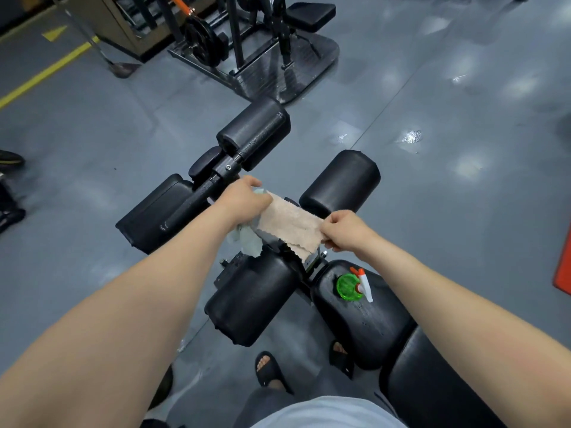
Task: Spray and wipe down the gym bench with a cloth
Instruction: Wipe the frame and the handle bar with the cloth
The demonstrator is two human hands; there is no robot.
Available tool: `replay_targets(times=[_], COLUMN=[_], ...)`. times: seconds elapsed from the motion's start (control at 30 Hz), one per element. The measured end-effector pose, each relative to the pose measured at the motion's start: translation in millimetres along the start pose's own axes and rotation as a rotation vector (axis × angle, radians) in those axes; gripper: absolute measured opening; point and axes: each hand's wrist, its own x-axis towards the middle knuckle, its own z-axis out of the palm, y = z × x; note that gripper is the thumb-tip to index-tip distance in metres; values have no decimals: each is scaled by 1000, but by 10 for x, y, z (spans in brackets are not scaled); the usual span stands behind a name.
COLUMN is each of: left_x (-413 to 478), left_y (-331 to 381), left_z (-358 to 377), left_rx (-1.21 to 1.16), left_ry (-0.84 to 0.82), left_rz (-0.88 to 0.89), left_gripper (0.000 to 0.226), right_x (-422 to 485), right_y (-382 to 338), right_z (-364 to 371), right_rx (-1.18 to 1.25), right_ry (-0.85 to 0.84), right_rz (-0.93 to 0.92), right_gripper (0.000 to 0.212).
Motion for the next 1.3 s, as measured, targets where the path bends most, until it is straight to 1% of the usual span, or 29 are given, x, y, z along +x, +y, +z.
replay_targets(times=[0.03,0.07,0.13,0.17,0.2,0.23,0.27,0.3,0.33,0.37,0.4,0.47,0.5,0.57,0.6,0.63,0.7,0.77,0.83,0.9,0.93,1.0,1.03,1.1,1.13,1.17,1.23,1.3], left_x=[5,-2,-29,-52,-91,-135,-164,-208,-256,-291,-324,-388,-408,-429,-445,-462,-500,-541,-569,-623,-647,-677,-703,-702,-677,-654,-618,-596], left_y=[12,27,57,75,96,114,123,137,154,158,150,110,74,-6,-58,-139,-314,-514,-707,-856,-898,-988,-1025,-1098,-1144,-1196,-1285,-1356], left_z=[19,42,61,47,24,-6,-21,-48,-76,-98,-122,-182,-218,-282,-310,-347,-405,-429,-438,-454,-449,-458,-473,-473,-477,-496,-553,-628], left_rx=[31,31,-71,-122,-169,-228,-299,-371,-444,-513,-582,-702,-756,-807,-809,-795,-689,-599,-586,-557,-481,-365,-356,-330,-302,-262,-225,-325], left_ry=[5,12,-3,-14,-23,-33,-47,-50,-51,-54,-58,-51,-35,0,8,18,32,34,52,65,63,28,-20,-98,-90,-65,-39,-70], left_rz=[-18,-27,-29,-39,-59,-85,-103,-116,-122,-131,-133,-139,-143,-145,-138,-133,-150,-190,-203,-128,-51,100,160,235,251,261,263,268], left_gripper=[40,38,13,3,2,6,18,33,47,55,57,56,54,47,46,46,45,44,34,23,23,22,22,25,21,14,6,5], right_x=[30,50,40,18,-1,-18,-45,-69,-100,-131,-156,-191,-210,-246,-265,-279,-312,-326,-340,-357,-358,-327,-311,-302,-302,-296,-268,-248], right_y=[80,152,221,223,206,166,109,36,-56,-148,-240,-386,-437,-507,-538,-575,-648,-729,-809,-892,-913,-942,-955,-981,-991,-997,-997,-997], right_z=[6,-8,-52,-69,-70,-62,-47,-16,33,97,171,335,416,529,564,603,648,674,712,770,775,821,860,921,963,1020,1126,1227], right_rx=[-87,-177,-363,-445,-500,-518,-491,-430,-352,-276,-225,-189,-191,-189,-166,-130,-55,-28,-4,12,25,90,133,201,215,220,168,178], right_ry=[12,7,-8,4,39,88,121,116,74,3,-72,-158,-160,-153,-164,-183,-214,-213,-202,-184,-188,-253,-296,-359,-359,-339,-236,-181], right_rz=[20,36,45,34,2,-59,-132,-206,-272,-327,-374,-456,-493,-560,-572,-572,-556,-546,-527,-518,-513,-486,-464,-426,-411,-400,-397,-370], right_gripper=[15,14,9,12,16,20,23,22,18,15,19,36,37,19,12,10,13,18,22,22,20,13,8,5,4,2,10,16])
